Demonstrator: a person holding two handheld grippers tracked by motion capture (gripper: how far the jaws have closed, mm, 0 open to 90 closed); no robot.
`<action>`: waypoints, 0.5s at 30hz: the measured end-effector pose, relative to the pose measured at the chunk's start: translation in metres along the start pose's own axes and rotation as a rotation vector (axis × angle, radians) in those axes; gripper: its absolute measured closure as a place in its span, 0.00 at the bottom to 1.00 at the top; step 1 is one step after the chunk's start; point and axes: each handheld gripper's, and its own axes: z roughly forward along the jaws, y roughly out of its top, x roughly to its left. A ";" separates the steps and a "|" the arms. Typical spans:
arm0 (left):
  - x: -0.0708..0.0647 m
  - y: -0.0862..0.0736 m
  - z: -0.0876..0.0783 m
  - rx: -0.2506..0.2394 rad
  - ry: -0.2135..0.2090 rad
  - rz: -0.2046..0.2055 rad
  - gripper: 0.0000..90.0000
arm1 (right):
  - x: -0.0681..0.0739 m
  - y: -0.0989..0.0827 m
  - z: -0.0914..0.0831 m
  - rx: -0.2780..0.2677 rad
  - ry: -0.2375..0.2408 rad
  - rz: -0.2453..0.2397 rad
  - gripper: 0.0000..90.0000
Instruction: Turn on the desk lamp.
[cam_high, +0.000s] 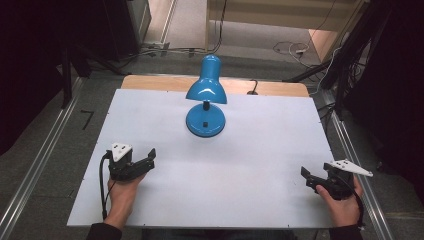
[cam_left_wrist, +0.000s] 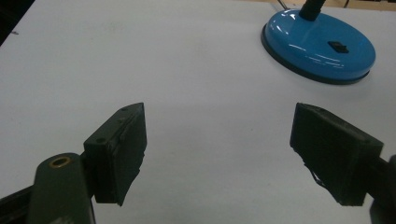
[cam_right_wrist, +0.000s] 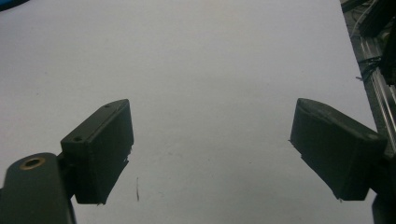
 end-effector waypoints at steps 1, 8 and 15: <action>-0.001 0.001 0.001 -0.003 -0.002 -0.002 0.21 | 0.000 0.000 0.000 0.000 0.000 0.000 0.13; -0.008 0.006 0.010 -0.004 -0.014 0.010 0.21 | -0.002 0.000 -0.003 -0.008 -0.004 0.012 0.13; -0.015 0.014 0.019 -0.007 -0.031 0.007 0.21 | -0.002 0.000 -0.002 -0.007 0.000 0.012 0.13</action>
